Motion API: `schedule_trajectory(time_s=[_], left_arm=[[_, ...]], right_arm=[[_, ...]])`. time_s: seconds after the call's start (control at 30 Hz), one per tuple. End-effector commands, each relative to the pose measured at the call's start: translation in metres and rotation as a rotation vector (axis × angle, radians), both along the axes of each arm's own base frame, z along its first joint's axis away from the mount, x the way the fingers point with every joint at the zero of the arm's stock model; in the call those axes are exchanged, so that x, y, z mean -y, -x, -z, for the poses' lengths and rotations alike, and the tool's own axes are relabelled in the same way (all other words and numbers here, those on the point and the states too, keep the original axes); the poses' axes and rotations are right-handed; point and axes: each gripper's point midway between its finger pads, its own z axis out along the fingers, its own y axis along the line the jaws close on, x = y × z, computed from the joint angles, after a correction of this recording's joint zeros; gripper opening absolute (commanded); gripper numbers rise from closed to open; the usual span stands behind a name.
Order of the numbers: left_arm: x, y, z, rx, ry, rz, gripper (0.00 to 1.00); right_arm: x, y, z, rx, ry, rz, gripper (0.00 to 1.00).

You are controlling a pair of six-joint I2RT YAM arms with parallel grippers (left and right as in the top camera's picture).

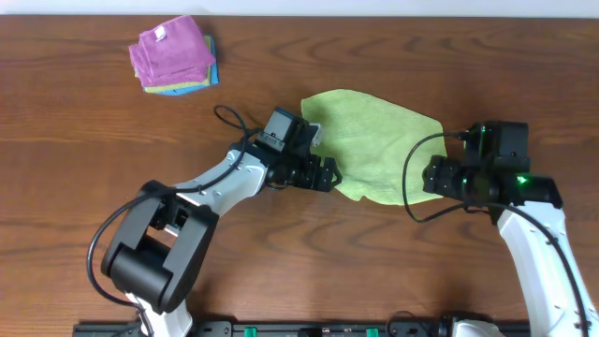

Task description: Fold the cloth

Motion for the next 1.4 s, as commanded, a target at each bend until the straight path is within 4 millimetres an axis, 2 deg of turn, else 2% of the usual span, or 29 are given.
schedule_trajectory(time_s=[0.0,0.13,0.5,0.83,1.1,1.37], left_arm=[[0.001,-0.001,0.004,-0.019,0.015,-0.008,0.95],[0.001,-0.007,0.005,-0.002,0.022,-0.016,0.95],[0.005,-0.012,0.029,-0.051,0.045,-0.048,0.95],[0.015,-0.013,0.034,-0.102,0.103,-0.072,0.95],[0.032,-0.006,0.014,-0.186,0.239,-0.056,0.95],[0.053,0.010,-0.023,-0.310,0.439,0.031,0.95]], right_arm=[[-0.004,0.001,0.002,-0.005,-0.040,0.002,0.79],[-0.006,0.000,0.001,-0.004,-0.050,-0.002,0.79],[-0.009,0.000,0.001,-0.002,-0.064,-0.016,0.77],[-0.011,0.000,0.000,0.002,-0.070,-0.020,0.77],[-0.011,-0.001,0.000,0.007,-0.069,-0.020,0.77],[-0.011,-0.002,0.000,0.010,-0.070,-0.020,0.77]])
